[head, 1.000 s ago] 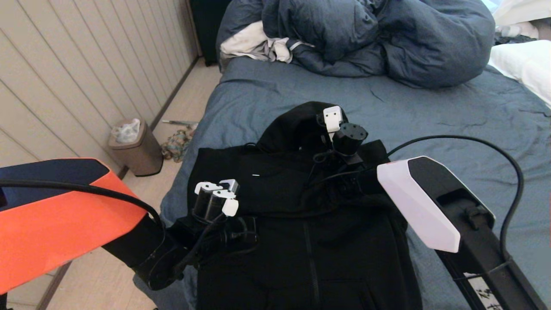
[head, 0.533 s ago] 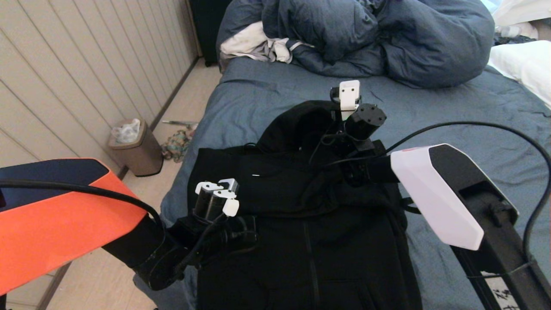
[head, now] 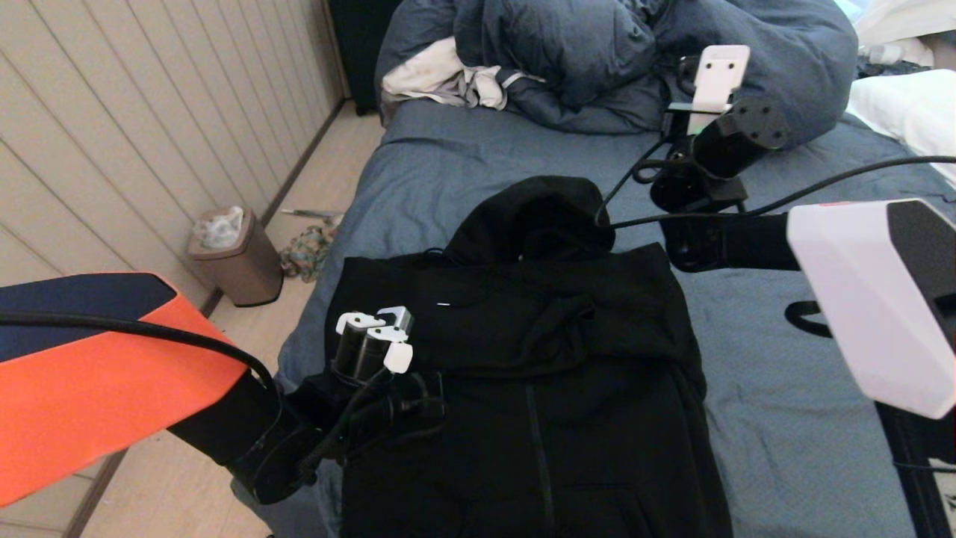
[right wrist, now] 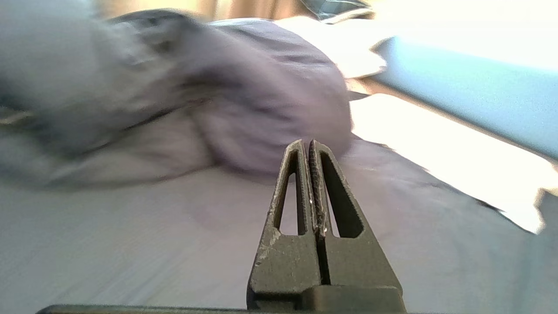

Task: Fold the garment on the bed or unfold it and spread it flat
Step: Unfold the black sweatshirt

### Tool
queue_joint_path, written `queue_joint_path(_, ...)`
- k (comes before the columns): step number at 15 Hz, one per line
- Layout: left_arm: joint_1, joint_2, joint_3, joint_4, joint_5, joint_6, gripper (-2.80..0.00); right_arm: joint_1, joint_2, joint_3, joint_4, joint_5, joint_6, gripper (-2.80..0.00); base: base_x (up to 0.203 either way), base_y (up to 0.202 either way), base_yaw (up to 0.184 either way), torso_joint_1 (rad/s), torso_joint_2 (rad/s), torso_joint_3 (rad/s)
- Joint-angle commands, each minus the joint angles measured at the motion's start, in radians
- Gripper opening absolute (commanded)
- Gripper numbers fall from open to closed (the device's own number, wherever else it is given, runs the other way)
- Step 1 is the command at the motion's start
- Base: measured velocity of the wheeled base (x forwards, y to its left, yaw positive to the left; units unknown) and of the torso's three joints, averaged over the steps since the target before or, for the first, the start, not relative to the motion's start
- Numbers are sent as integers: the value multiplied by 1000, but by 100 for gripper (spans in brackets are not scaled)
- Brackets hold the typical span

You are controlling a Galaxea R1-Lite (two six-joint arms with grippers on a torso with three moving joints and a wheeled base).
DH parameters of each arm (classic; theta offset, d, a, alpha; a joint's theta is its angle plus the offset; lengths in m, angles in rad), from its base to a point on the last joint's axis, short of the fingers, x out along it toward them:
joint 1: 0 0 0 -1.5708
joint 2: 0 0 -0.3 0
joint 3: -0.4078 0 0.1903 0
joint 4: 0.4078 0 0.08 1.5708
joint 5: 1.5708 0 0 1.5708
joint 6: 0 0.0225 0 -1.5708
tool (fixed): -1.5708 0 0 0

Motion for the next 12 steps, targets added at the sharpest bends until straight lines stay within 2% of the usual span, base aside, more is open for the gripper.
queue_joint_path(1, 0, -30, 2, -4, 1, -3, -280, -69, -97, 44, 44, -14, 59, -280, 0, 0, 0, 0, 0, 0)
queue_joint_path(3, 0, -75, 12, -4, 1, 0, -280, -88, -179, 104, 264, -16, 217, -280, 0, 0, 0, 0, 0, 0)
queue_joint_path(5, 1, -126, 17, 5, 1, 1, -280, -90, -245, 138, 610, 13, 416, -280, 0, 0, 0, 0, 0, 0)
queue_joint_path(6, 5, -144, 19, 9, 1, 1, -280, -89, -273, 145, 802, 54, 537, -280, 0, 0, 0, 0, 0, 0)
queue_joint_path(9, 30, -176, 15, 41, 3, 6, -280, -87, -330, 138, 1354, 288, 894, -280, 0, 0, 0, 0, 0, 0)
queue_joint_path(10, 45, -200, 12, 74, -1, 10, -280, -86, -346, 137, 1506, 385, 967, -280, 0, 0, 0, 0, 0, 0)
queue_joint_path(11, 59, -231, 12, 119, -8, 24, -280, -86, -376, 152, 1618, 483, 1002, -280, 0, 0, 0, 0, 0, 0)
queue_joint_path(12, 73, -263, 13, 166, -14, 55, -280, -87, -404, 195, 1653, 536, 999, -280, 0, 0, 0, 0, 0, 0)
